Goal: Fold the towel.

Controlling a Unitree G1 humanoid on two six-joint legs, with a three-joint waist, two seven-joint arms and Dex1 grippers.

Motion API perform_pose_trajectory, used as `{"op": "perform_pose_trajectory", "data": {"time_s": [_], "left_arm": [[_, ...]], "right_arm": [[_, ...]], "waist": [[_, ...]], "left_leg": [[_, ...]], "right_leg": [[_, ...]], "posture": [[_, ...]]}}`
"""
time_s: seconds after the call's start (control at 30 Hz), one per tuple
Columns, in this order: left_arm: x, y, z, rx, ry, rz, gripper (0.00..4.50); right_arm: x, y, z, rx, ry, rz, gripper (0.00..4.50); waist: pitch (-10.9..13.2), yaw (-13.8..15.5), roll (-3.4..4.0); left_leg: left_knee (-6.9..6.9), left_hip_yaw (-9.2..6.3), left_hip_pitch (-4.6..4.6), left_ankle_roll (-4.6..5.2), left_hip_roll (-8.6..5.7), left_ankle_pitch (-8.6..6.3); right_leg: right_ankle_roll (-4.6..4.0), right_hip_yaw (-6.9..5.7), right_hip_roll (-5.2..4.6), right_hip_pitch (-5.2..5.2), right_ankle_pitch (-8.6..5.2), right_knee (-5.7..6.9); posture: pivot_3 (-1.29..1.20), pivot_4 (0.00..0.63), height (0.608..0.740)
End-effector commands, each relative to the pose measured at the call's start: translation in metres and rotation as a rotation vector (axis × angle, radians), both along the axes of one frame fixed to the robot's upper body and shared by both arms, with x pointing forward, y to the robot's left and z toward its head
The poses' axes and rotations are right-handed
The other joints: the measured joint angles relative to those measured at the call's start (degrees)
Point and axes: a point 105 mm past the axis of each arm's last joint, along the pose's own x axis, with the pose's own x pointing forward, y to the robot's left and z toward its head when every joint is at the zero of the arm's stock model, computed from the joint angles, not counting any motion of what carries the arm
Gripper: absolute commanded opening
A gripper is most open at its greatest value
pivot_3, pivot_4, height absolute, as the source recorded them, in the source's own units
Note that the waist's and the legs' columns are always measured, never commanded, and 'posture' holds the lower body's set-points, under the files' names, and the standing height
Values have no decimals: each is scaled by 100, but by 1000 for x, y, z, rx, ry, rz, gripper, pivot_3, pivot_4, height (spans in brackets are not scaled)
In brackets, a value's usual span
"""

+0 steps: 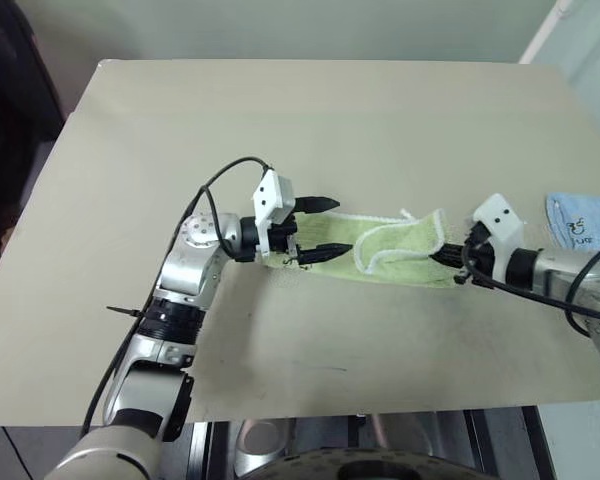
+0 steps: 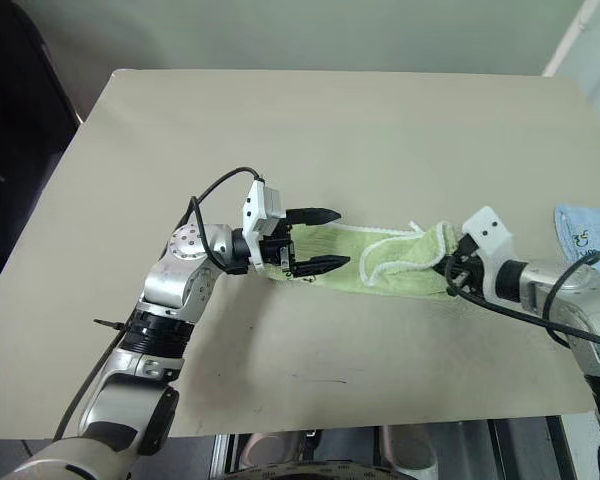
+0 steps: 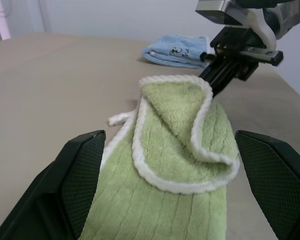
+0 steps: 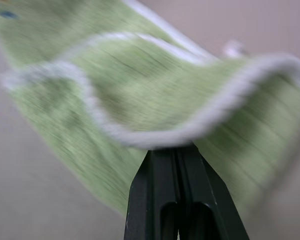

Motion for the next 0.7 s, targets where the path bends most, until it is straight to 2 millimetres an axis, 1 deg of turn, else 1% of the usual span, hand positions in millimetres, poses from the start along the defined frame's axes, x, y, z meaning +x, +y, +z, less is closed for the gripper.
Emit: {"op": "perform_pose_trajectory", "data": {"time_s": [0.03,0.17,0.23,0.3,0.4,0.43,0.5,0.53,0.57,0.63,0.7], "left_arm": [[-2,-2,10,-10,-47,-6,4500],[0,-1,11,-17,-47,4,4500],[3,2,14,-23,-55,15,4500],[7,4,22,-56,-58,36,4500],[10,6,26,-77,-56,50,4500],[12,8,30,-95,-69,61,4500],[18,9,42,-154,-117,102,4500],[19,9,45,-174,-130,110,4500],[16,6,49,-207,-115,94,4319],[12,3,52,-243,-87,70,3898],[8,-4,49,-249,-74,43,3173]], "right_arm": [[13,18,15,18,-66,42,64],[21,38,29,77,-98,83,64],[25,43,30,90,-111,83,64],[26,44,32,106,-116,81,64],[25,45,32,116,-119,81,64],[23,43,38,143,-155,84,64],[20,31,58,300,-224,32,64],[18,27,63,352,-242,12,64],[15,21,65,359,-261,-12,20],[8,17,64,370,-266,-26,0],[3,13,62,390,-290,-59,0]], "waist": [[0,-27,1],[0,-23,1],[0,-10,1],[0,-4,1],[0,-4,1],[0,-2,1],[0,34,1],[1,40,1],[1,41,1],[1,37,1],[0,33,0]], "left_leg": [[1,0,1,-2,0,2],[3,-1,0,6,1,8],[3,-1,-1,8,0,9],[4,-1,-1,8,0,9],[4,-1,-2,6,-1,10],[4,-1,-2,5,-1,11],[2,-1,-2,5,0,11],[3,-3,-3,5,0,10],[6,0,-4,5,-1,11],[7,2,-4,-7,-3,18],[9,4,-4,-10,-3,19]], "right_leg": [[-3,1,1,-1,4,1],[-11,1,0,0,7,0],[-17,1,-2,0,4,-1],[-19,1,-3,0,2,-2],[-19,0,-4,-3,3,-1],[-19,0,-3,-2,3,-1],[-19,-2,-4,-1,2,-2],[-18,-3,-4,1,1,-2],[-18,-2,-5,-1,1,0],[-18,-2,-6,1,0,-3],[-25,-1,-6,1,-5,-6]], "posture": [[0,150,740],[0,150,740],[0,150,740],[0,150,740],[0,150,740],[0,150,740],[0,150,740],[0,150,740],[0,150,740],[0,150,740],[0,150,740]]}}
